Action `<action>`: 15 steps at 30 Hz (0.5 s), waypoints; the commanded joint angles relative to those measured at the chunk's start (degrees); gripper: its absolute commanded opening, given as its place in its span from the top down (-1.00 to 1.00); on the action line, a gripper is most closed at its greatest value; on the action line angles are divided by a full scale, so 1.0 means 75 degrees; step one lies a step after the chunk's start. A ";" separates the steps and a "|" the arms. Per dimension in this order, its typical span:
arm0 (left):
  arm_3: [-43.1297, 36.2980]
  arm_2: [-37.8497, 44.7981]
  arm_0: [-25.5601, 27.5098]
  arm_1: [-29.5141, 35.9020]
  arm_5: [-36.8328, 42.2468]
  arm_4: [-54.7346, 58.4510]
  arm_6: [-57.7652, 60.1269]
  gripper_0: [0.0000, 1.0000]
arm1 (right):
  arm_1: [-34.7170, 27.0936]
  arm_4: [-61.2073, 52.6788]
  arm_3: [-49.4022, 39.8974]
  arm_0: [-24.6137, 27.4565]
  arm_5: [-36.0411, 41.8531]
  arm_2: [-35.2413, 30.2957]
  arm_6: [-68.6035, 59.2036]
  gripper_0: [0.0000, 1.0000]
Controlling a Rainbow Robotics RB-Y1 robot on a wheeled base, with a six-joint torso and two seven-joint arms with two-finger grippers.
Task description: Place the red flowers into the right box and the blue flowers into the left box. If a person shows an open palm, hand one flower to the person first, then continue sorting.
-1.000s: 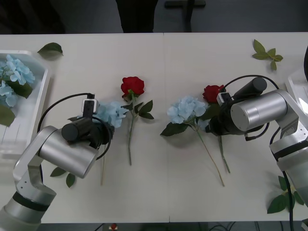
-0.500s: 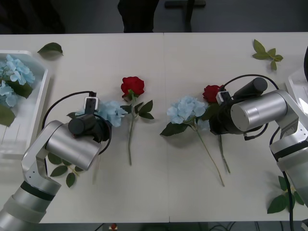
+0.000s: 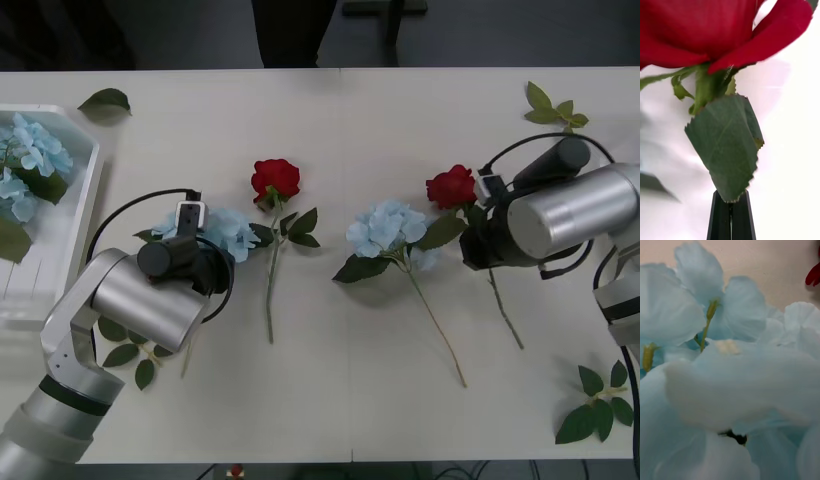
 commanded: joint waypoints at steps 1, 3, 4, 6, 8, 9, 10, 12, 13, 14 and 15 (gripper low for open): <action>-0.1237 0.0450 -0.0351 0.0422 0.1101 0.0474 -0.0196 1.00 | -0.0451 -0.0071 -0.1009 0.0041 0.0743 -0.0884 0.0016 1.00; -0.1682 0.0719 -0.0421 0.0527 0.1675 0.0743 -0.0254 1.00 | -0.0509 -0.0165 -0.1291 0.0041 0.1107 -0.1317 0.0098 1.00; -0.1846 0.0836 -0.0456 0.0550 0.1886 0.0872 -0.0289 1.00 | -0.0533 -0.0223 -0.1384 0.0041 0.1224 -0.1493 0.0145 1.00; -0.2104 0.1094 -0.0515 0.0597 0.2238 0.1107 -0.0360 1.00 | -0.0545 -0.0341 -0.1525 0.0041 0.1411 -0.1892 0.0227 1.00; -0.2315 0.1446 -0.0550 0.0597 0.2589 0.1341 -0.0629 1.00 | -0.0545 -0.0610 -0.1642 0.0041 0.1517 -0.2419 0.0520 1.00; -0.2338 0.1551 -0.0550 0.0597 0.2660 0.1423 -0.0723 1.00 | -0.0545 -0.0716 -0.1666 0.0041 0.1517 -0.2618 0.0708 1.00; -0.2350 0.1610 -0.0550 0.0586 0.2707 0.1458 -0.0793 1.00 | -0.0533 -0.0798 -0.1701 0.0041 0.1493 -0.2782 0.0883 1.00; -0.2350 0.1645 -0.0550 0.0597 0.2718 0.1435 -0.0828 1.00 | -0.0498 -0.1032 -0.1818 0.0041 0.1271 -0.3110 0.1446 1.00; -0.2350 0.1645 -0.0550 0.0597 0.2718 0.1411 -0.0828 1.00 | -0.0486 -0.1091 -0.1865 0.0041 0.1153 -0.3181 0.1610 1.00; -0.2350 0.1645 -0.0550 0.0597 0.2718 0.1400 -0.0817 1.00 | -0.0498 -0.1243 -0.1970 0.0041 0.0814 -0.3274 0.1961 1.00; -0.2350 0.1657 -0.0550 0.0597 0.2718 0.1400 -0.0828 1.00 | -0.0486 -0.1337 -0.2029 0.0041 0.0521 -0.3286 0.2161 1.00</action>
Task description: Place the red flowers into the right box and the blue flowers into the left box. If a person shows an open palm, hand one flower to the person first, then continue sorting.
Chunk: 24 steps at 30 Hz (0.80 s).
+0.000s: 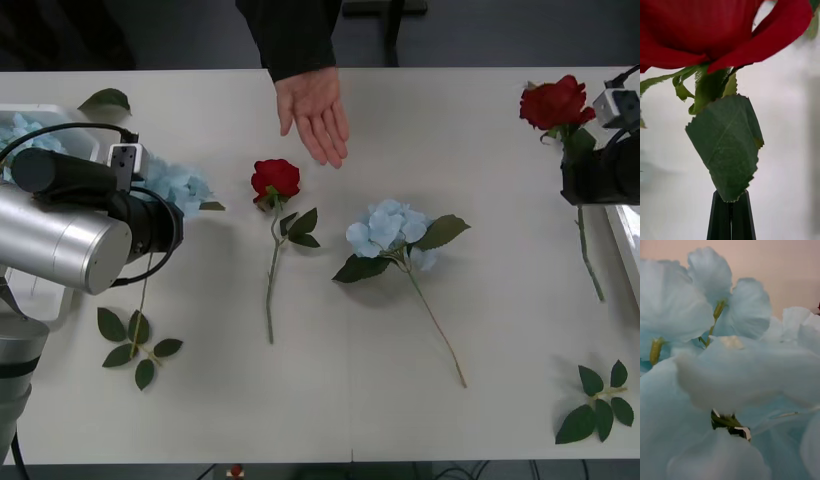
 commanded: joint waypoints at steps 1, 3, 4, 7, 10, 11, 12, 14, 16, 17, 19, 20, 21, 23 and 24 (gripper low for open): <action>-0.0228 -0.0084 -0.0133 0.0113 0.0027 -0.0058 0.0088 1.00 | -0.0095 -0.0392 -0.0549 0.0027 -0.1074 -0.0115 0.1316 1.00; -0.0228 -0.0073 -0.0133 0.0113 0.0027 -0.0058 0.0088 1.00 | -0.0071 -0.0674 -0.0573 0.0027 -0.1895 -0.0056 0.1691 1.00; -0.0228 -0.0061 -0.0133 0.0113 0.0027 -0.0058 0.0076 1.00 | -0.0060 -0.0744 -0.0573 0.0027 -0.2176 -0.0009 0.1773 1.00; -0.0228 -0.0061 -0.0133 0.0113 0.0027 -0.0058 0.0088 1.00 | -0.0048 -0.0908 -0.0573 0.0027 -0.3945 0.0494 0.2137 1.00; -0.0228 -0.0061 -0.0133 0.0113 0.0027 -0.0058 0.0100 1.00 | -0.0048 -0.0873 -0.0561 0.0027 -0.5527 0.1022 0.2207 1.00; -0.0228 -0.0073 -0.0133 0.0113 0.0027 -0.0046 0.0100 1.00 | -0.0048 -0.0908 -0.0538 0.0027 -0.6207 0.1291 0.2172 1.00; -0.0228 -0.0073 -0.0133 0.0113 0.0027 -0.0058 0.0100 1.00 | -0.0048 -0.0908 -0.0514 0.0027 -0.6664 0.1432 0.2160 1.00; -0.0228 -0.0073 -0.0133 0.0113 0.0027 -0.0035 0.0100 1.00 | -0.0036 -0.0931 -0.0491 0.0027 -0.7695 0.1772 0.2137 1.00; -0.0228 -0.0073 -0.0133 0.0101 0.0027 -0.0035 0.0100 1.00 | -0.0024 -0.0943 -0.0491 0.0027 -0.8399 0.2006 0.2137 1.00; -0.0228 -0.0073 -0.0133 0.0113 0.0027 -0.0023 0.0100 1.00 | -0.0024 -0.0966 -0.0491 0.0027 -0.8867 0.2170 0.2125 1.00; -0.0228 -0.0073 -0.0133 0.0101 0.0027 -0.0023 0.0100 1.00 | -0.0024 -0.1037 -0.0491 0.0027 -0.9547 0.2416 0.2090 1.00; -0.0228 -0.0073 -0.0133 0.0113 0.0027 -0.0023 0.0100 1.00 | -0.0024 -0.1072 -0.0491 0.0027 -0.9875 0.2533 0.2055 1.00; -0.0228 -0.0061 -0.0145 0.0101 0.0027 -0.0023 0.0111 1.00 | -0.0024 -0.1084 -0.0491 0.0015 -1.0027 0.2616 0.2043 1.00; -0.0228 -0.0073 -0.0145 0.0113 0.0027 -0.0011 0.0111 1.00 | -0.0001 -0.1142 -0.0491 0.0015 -1.0391 0.2780 0.1996 1.00; -0.0228 -0.0073 -0.0133 0.0113 0.0027 -0.0011 0.0111 1.00 | 0.0022 -0.1154 -0.0502 0.0003 -1.0438 0.2791 0.2008 1.00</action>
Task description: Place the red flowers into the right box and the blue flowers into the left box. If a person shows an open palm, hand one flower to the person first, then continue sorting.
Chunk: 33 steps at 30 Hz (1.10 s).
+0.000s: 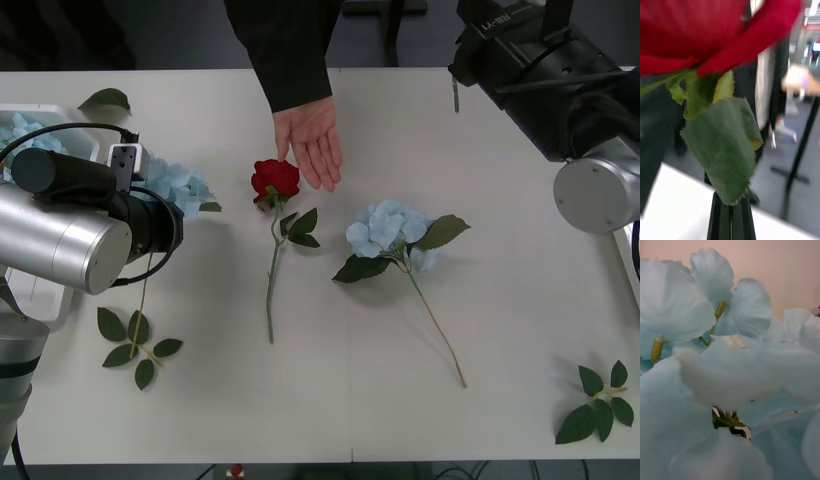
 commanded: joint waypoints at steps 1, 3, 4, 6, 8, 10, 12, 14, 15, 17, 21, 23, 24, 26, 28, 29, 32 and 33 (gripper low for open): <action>-0.0228 -0.0068 -0.0145 0.0113 0.0027 -0.0002 0.0102 1.00 | 0.0044 -0.0081 -0.0232 -0.0006 -0.0282 0.0063 -0.0061 1.00; -0.0228 -0.0068 -0.0133 0.0101 0.0027 -0.0002 0.0102 1.00 | 0.0102 -0.0105 -0.0291 0.0006 -0.0282 0.0063 -0.0072 1.00; -0.0228 -0.0068 -0.0145 0.0113 0.0027 -0.0002 0.0102 1.00 | 0.0137 -0.0116 -0.0314 -0.0006 -0.0282 0.0063 -0.0072 1.00; -0.0228 -0.0068 -0.0145 0.0101 0.0027 0.0010 0.0102 1.00 | 0.0184 -0.0152 -0.0314 -0.0006 -0.0294 0.0063 -0.0096 1.00; -0.0228 -0.0068 -0.0145 0.0113 0.0027 0.0022 0.0102 1.00 | 0.0231 -0.0210 -0.0314 -0.0006 -0.0282 0.0063 -0.0131 1.00; -0.0228 -0.0068 -0.0145 0.0101 0.0027 0.0022 0.0113 1.00 | 0.0243 -0.0210 -0.0314 -0.0006 -0.0282 0.0063 -0.0131 1.00; -0.0228 -0.0068 -0.0145 0.0101 0.0027 0.0022 0.0113 1.00 | 0.0243 -0.0210 -0.0314 -0.0006 -0.0282 0.0063 -0.0131 1.00; -0.0228 -0.0068 -0.0145 0.0101 0.0027 0.0033 0.0113 1.00 | 0.0243 -0.0210 -0.0314 -0.0006 -0.0282 0.0063 -0.0131 1.00; -0.0228 -0.0068 -0.0145 0.0101 0.0027 0.0033 0.0113 1.00 | 0.0243 -0.0210 -0.0314 -0.0006 -0.0282 0.0063 -0.0131 1.00; -0.0228 -0.0057 -0.0145 0.0113 0.0027 0.0033 0.0125 1.00 | 0.0243 -0.0210 -0.0314 -0.0006 -0.0282 0.0063 -0.0131 1.00; -0.0228 -0.0057 -0.0145 0.0113 0.0027 0.0045 0.0125 1.00 | 0.0243 -0.0210 -0.0314 -0.0006 -0.0282 0.0063 -0.0131 1.00; -0.0228 -0.0068 -0.0145 0.0113 0.0027 0.0045 0.0137 1.00 | 0.0243 -0.0210 -0.0314 -0.0006 -0.0282 0.0063 -0.0131 1.00; -0.0228 -0.0068 -0.0145 0.0113 0.0027 0.0045 0.0137 1.00 | 0.0243 -0.0210 -0.0314 -0.0006 -0.0282 0.0063 -0.0131 1.00; -0.0228 -0.0068 -0.0145 0.0113 0.0027 0.0045 0.0137 1.00 | 0.0243 -0.0210 -0.0314 -0.0006 -0.0282 0.0063 -0.0131 1.00; -0.0228 -0.0068 -0.0145 0.0101 0.0027 0.0057 0.0137 1.00 | 0.0243 -0.0210 -0.0314 -0.0006 -0.0282 0.0063 -0.0131 1.00; -0.0228 -0.0068 -0.0157 0.0101 0.0027 0.0057 0.0137 1.00 | 0.0243 -0.0210 -0.0314 -0.0006 -0.0282 0.0063 -0.0131 1.00; -0.0228 -0.0068 -0.0145 0.0101 0.0027 0.0069 0.0148 1.00 | 0.0243 -0.0210 -0.0314 -0.0006 -0.0282 0.0063 -0.0131 1.00; -0.0228 -0.0068 -0.0157 0.0101 0.0027 0.0069 0.0148 1.00 | 0.0243 -0.0210 -0.0314 -0.0006 -0.0282 0.0063 -0.0131 1.00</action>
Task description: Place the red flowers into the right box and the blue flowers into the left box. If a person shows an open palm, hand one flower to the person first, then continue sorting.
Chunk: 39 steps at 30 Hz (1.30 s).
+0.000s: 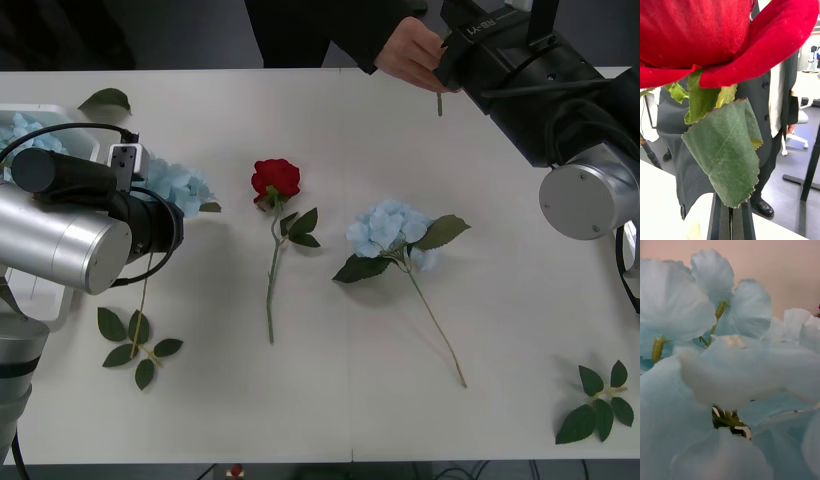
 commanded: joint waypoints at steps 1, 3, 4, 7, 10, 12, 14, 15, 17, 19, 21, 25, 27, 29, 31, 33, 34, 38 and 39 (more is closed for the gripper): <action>-0.0228 -0.0068 -0.0145 0.0101 0.0027 0.0057 0.0141 1.00 | 0.0046 -0.0026 -0.0313 -0.0006 -0.0124 -0.0128 -0.0126 1.00; -0.0228 -0.0068 -0.0157 0.0113 0.0027 0.0057 0.0141 1.00 | 0.0046 -0.0026 -0.0313 -0.0006 -0.0124 -0.0128 -0.0126 0.10; -0.0228 -0.0068 -0.0145 0.0101 0.0027 0.0069 0.0141 1.00 | 0.0046 -0.0026 -0.0313 -0.0006 -0.0124 -0.0128 -0.0126 -0.41; -0.0228 -0.0057 -0.0157 0.0113 0.0027 0.0069 0.0152 1.00 | 0.0046 -0.0026 -0.0313 -0.0006 -0.0124 -0.0128 -0.0126 -1.00; -0.0228 -0.0068 -0.0157 0.0101 0.0027 0.0057 0.0141 1.00 | 0.0046 -0.0026 -0.0313 -0.0006 -0.0124 -0.0128 -0.0126 -1.00; -0.0228 -0.0068 -0.0145 0.0101 0.0027 0.0069 0.0141 1.00 | 0.0046 -0.0026 -0.0313 -0.0006 -0.0124 -0.0128 -0.0126 -1.00; -0.0228 -0.0068 -0.0145 0.0101 0.0027 0.0069 0.0152 1.00 | 0.0046 -0.0026 -0.0313 -0.0006 -0.0124 -0.0128 -0.0126 -1.00; -0.0228 -0.0068 -0.0145 0.0113 0.0027 0.0069 0.0152 1.00 | 0.0046 -0.0026 -0.0313 -0.0006 -0.0124 -0.0128 -0.0126 -1.00; -0.0228 -0.0068 -0.0157 0.0101 0.0027 0.0081 0.0164 1.00 | 0.0046 -0.0026 -0.0313 -0.0006 -0.0124 -0.0128 -0.0126 -1.00; -0.0228 -0.0068 -0.0157 0.0101 0.0027 0.0081 0.0176 1.00 | 0.0046 -0.0026 -0.0313 -0.0006 -0.0124 -0.0128 -0.0126 -1.00; -0.0228 -0.0068 -0.0157 0.0101 0.0027 0.0081 0.0176 1.00 | 0.0046 -0.0026 -0.0313 -0.0006 -0.0124 -0.0128 -0.0126 -1.00; -0.0228 -0.0068 -0.0157 0.0101 0.0027 0.0081 0.0176 1.00 | 0.0046 -0.0026 -0.0313 -0.0006 -0.0124 -0.0128 -0.0126 -1.00; -0.0228 -0.0068 -0.0157 0.0101 0.0027 0.0081 0.0176 1.00 | 0.0046 -0.0026 -0.0313 -0.0006 -0.0124 -0.0128 -0.0126 -1.00; -0.0228 -0.0057 -0.0157 0.0113 0.0027 0.0081 0.0176 1.00 | 0.0117 -0.0061 -0.0289 0.0112 -0.0089 -0.0034 -0.0137 -1.00; -0.0228 -0.0068 -0.0157 0.0101 0.0027 0.0093 0.0176 1.00 | 0.0081 -0.0096 -0.0313 0.0182 -0.0065 0.0001 -0.0149 -1.00; -0.0228 -0.0068 -0.0157 0.0113 0.0027 0.0081 0.0176 1.00 | 0.0023 -0.0119 -0.0371 0.0194 0.0169 -0.0022 -0.0161 -1.00; -0.0228 -0.0068 -0.0157 0.0101 0.0027 0.0093 0.0176 1.00 | -0.0012 -0.0131 -0.0442 0.0217 0.0450 -0.0046 -0.0161 -1.00; -0.0228 -0.0068 -0.0168 0.0113 0.0027 0.0104 0.0176 1.00 | -0.0048 -0.0190 -0.0864 0.0334 0.2067 -0.0303 -0.0196 -1.00; -0.0228 -0.0068 -0.0168 0.0101 0.0027 0.0104 0.0176 1.00 | -0.0048 -0.0213 -0.0993 0.0369 0.2548 -0.0397 -0.0219 -1.00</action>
